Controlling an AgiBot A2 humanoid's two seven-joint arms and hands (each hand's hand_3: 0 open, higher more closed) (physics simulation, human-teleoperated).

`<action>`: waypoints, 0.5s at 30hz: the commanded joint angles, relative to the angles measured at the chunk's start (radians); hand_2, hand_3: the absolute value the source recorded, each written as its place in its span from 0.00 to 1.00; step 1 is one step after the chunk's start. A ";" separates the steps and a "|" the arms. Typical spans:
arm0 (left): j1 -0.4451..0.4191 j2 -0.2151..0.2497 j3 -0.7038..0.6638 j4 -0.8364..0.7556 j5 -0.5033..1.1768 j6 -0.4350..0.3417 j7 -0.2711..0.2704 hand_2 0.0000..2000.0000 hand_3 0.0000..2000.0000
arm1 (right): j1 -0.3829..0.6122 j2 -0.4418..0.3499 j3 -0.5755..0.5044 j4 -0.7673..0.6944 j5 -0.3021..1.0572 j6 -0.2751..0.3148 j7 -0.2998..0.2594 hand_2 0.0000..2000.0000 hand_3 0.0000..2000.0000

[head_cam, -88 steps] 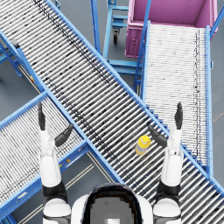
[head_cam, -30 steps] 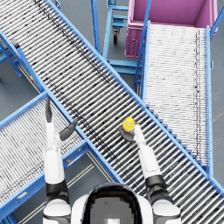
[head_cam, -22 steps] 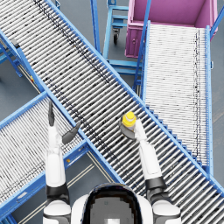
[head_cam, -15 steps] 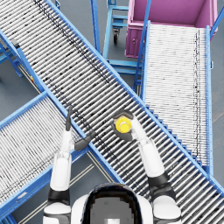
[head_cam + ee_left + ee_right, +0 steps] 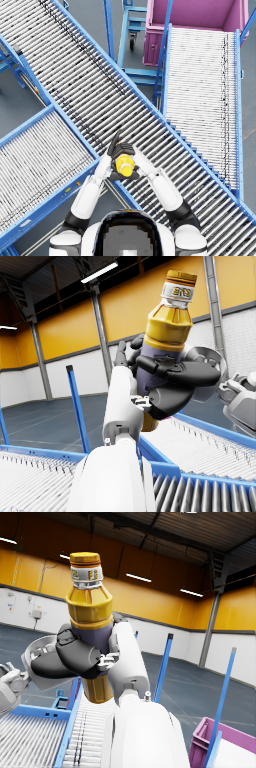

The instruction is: Pick up the oil and place it on the left assembly line, put the cola on the right, and keep Sprite still

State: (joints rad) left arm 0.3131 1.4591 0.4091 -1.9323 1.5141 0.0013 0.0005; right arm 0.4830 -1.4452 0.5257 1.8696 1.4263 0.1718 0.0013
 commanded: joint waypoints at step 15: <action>-0.008 0.032 -0.061 -0.046 -0.001 -0.217 -0.003 1.00 0.98 | -0.032 0.080 0.143 0.013 0.000 -0.160 0.003 1.00 1.00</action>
State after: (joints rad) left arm 0.2855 1.4765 0.3590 -1.9672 1.5133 -0.2172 -0.0028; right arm 0.4521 -1.3656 0.6391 1.8675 1.4261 0.0085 0.0036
